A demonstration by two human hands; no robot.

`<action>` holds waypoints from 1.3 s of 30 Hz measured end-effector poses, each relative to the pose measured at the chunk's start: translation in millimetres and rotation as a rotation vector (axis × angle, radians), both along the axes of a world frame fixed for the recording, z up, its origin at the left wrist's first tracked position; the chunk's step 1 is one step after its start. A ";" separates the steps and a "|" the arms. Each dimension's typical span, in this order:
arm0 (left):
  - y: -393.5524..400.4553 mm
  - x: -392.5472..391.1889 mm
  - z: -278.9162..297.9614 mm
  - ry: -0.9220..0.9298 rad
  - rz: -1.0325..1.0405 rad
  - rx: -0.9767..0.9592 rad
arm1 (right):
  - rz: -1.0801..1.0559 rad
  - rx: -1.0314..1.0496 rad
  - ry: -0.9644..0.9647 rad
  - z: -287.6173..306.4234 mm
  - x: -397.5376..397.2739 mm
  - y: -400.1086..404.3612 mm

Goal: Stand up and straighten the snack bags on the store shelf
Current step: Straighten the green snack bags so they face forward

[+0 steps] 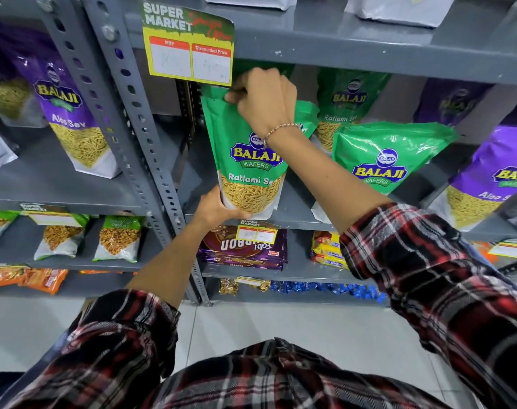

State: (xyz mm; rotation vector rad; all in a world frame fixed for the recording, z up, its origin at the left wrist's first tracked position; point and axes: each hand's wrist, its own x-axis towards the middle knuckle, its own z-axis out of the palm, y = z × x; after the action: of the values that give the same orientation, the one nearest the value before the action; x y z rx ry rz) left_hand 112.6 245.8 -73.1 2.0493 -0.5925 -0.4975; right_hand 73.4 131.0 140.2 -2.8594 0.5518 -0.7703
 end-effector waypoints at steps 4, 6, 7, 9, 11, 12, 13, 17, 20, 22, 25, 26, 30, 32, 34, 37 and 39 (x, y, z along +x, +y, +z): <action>-0.1 3.7 -6.6 -0.022 -0.008 0.027 | 0.064 -0.018 0.042 -1.4 -4.6 2.1; -0.3 1.0 -10.9 -0.021 0.018 0.015 | 0.108 -0.055 0.065 -1.9 -15.9 0.3; 0.3 -1.3 -14.5 -0.008 0.071 -0.040 | 0.130 -0.067 0.054 -3.9 -25.6 -3.7; 5.0 -15.3 -18.1 -0.053 0.235 -0.188 | 0.157 -0.069 -0.072 -11.8 -53.6 -18.2; 4.9 -45.2 -17.6 -0.259 0.368 -0.257 | 0.156 -0.057 -0.271 -20.4 -87.7 -41.8; -0.4 -65.7 -13.6 -0.379 0.362 -0.277 | 0.145 -0.047 -0.317 -23.0 -104.7 -57.2; -10.4 -88.1 -6.0 -0.475 0.286 -0.296 | 0.129 -0.034 -0.312 -23.9 -120.9 -74.2; -80.3 -133.7 -4.6 -0.513 -0.207 -0.200 | 0.054 -0.037 -0.032 -22.2 -165.7 -143.1; -132.9 -137.1 -4.9 -0.105 -0.253 -0.183 | 0.034 -0.051 0.127 -16.7 -177.4 -172.7; -158.5 -135.7 -2.8 0.035 -0.227 -0.176 | 0.044 -0.070 0.179 -13.5 -176.8 -179.8; -177.0 -134.0 -4.5 0.046 -0.165 -0.123 | 0.104 -0.170 0.188 -14.8 -172.8 -183.9; -179.6 -134.3 -6.3 0.017 -0.124 -0.096 | 0.103 -0.178 0.175 -14.5 -170.6 -185.9; -181.3 -133.7 -10.6 -0.015 -0.053 -0.048 | 0.032 -0.204 0.107 -2.7 -160.8 -189.3; -181.6 -134.4 -11.2 -0.013 -0.055 -0.058 | 0.050 -0.226 0.095 0.2 -159.5 -189.9; -182.0 -136.0 -12.9 -0.029 -0.058 -0.063 | 0.078 -0.209 0.086 -1.2 -160.4 -193.4; -181.5 -137.3 -10.0 -0.050 -0.089 -0.041 | 0.162 -0.204 0.123 0.0 -166.8 -200.2; -180.7 -144.3 -7.1 -0.016 -0.048 -0.213 | 0.214 -0.172 0.117 5.0 -177.7 -206.7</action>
State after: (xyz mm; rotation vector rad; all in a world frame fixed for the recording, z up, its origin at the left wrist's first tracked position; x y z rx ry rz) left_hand -31.6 65.1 -80.2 1.8428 -0.6758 -0.4271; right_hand -104.3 -75.6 145.2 -3.0697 0.1937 -0.6469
